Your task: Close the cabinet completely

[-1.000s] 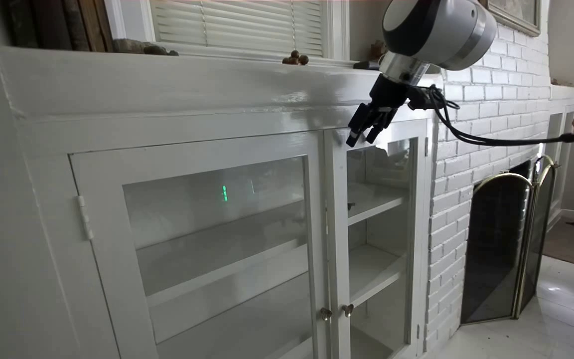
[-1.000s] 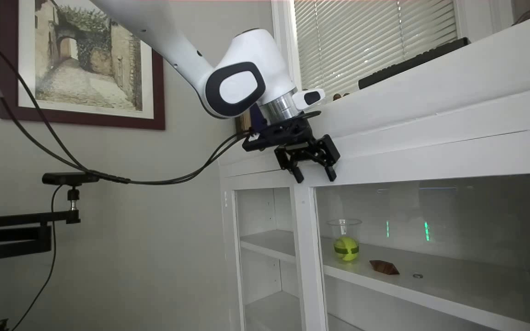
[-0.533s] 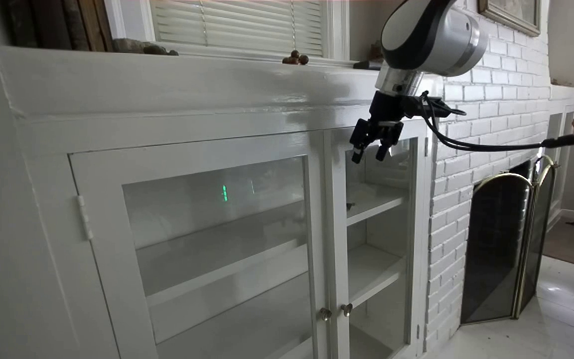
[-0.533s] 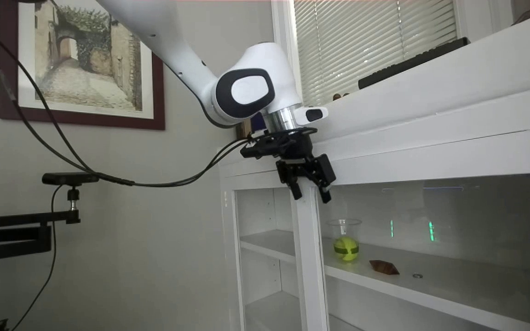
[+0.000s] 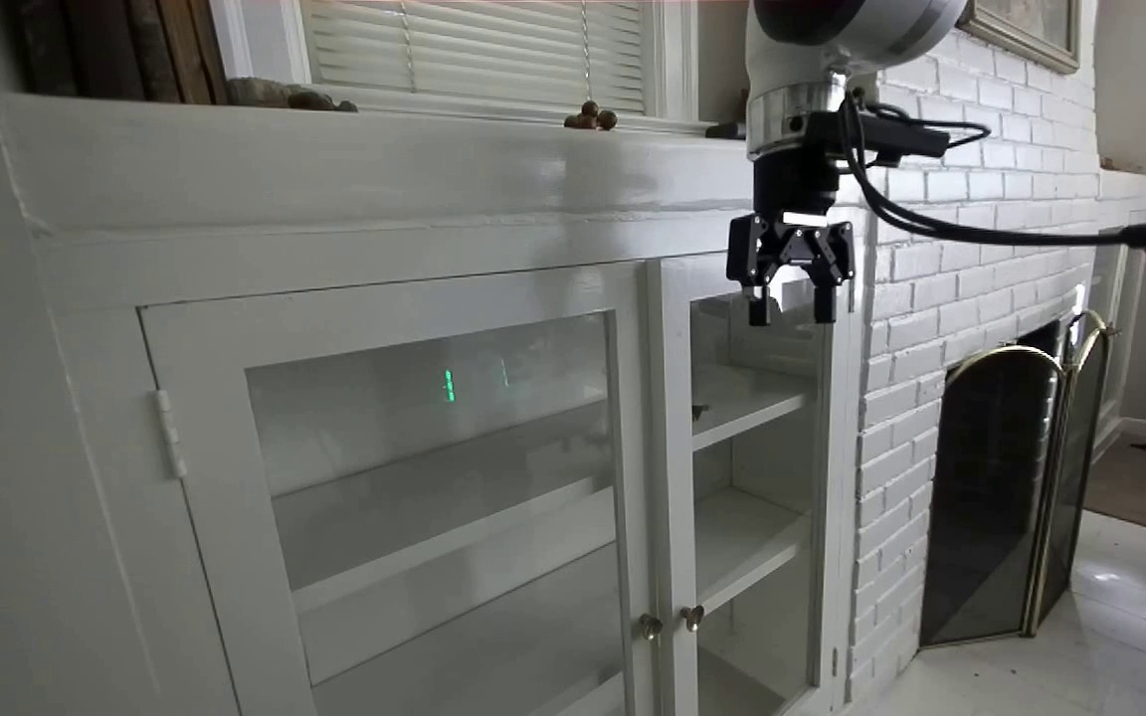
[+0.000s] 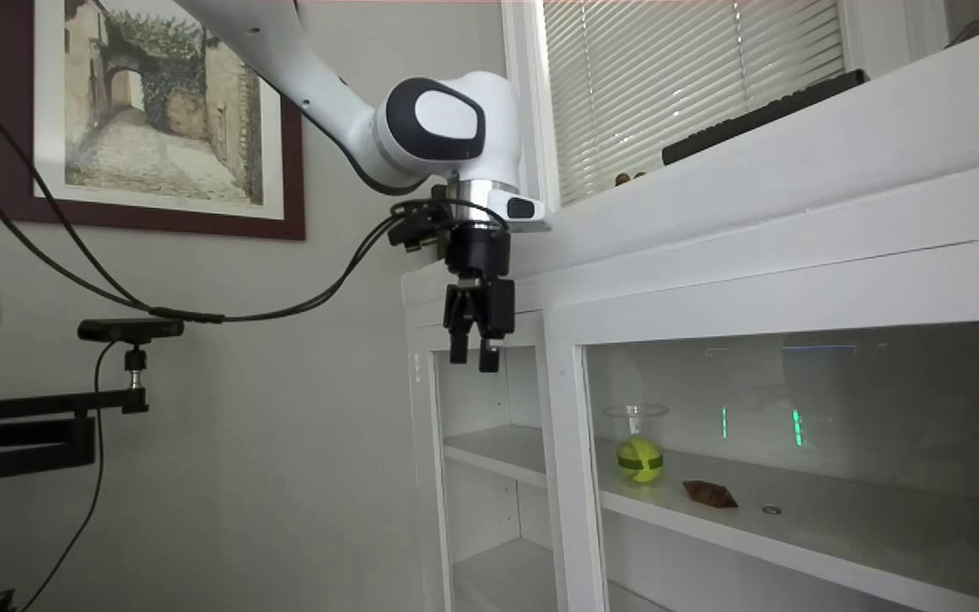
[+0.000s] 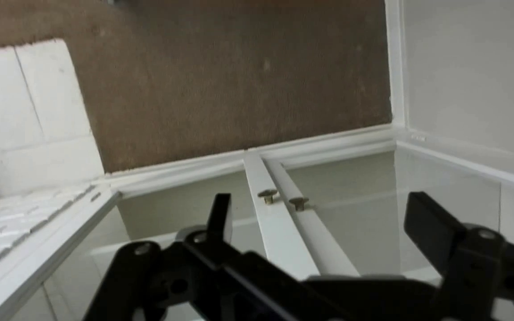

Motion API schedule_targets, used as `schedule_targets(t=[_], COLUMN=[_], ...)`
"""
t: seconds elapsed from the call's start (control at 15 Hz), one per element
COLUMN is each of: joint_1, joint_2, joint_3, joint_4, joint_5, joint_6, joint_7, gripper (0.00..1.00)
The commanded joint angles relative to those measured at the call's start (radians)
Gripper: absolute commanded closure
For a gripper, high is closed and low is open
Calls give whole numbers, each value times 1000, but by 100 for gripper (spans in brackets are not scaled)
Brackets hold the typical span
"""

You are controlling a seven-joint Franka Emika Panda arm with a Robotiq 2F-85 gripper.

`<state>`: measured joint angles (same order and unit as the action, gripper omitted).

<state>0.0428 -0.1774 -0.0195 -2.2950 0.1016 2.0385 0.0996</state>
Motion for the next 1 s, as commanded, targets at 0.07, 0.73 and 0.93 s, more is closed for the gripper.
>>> schedule_targets(t=[0.07, 0.73, 0.93], joint_1=[-2, 16, 14], joint_2=[-64, -186, -167], joint_3=[38, 114, 119], joint_4=[101, 201, 213], joint_5=[23, 8, -4], joint_6=[-256, -186, -203], joint_7=[76, 84, 103], gripper=[0, 0, 0])
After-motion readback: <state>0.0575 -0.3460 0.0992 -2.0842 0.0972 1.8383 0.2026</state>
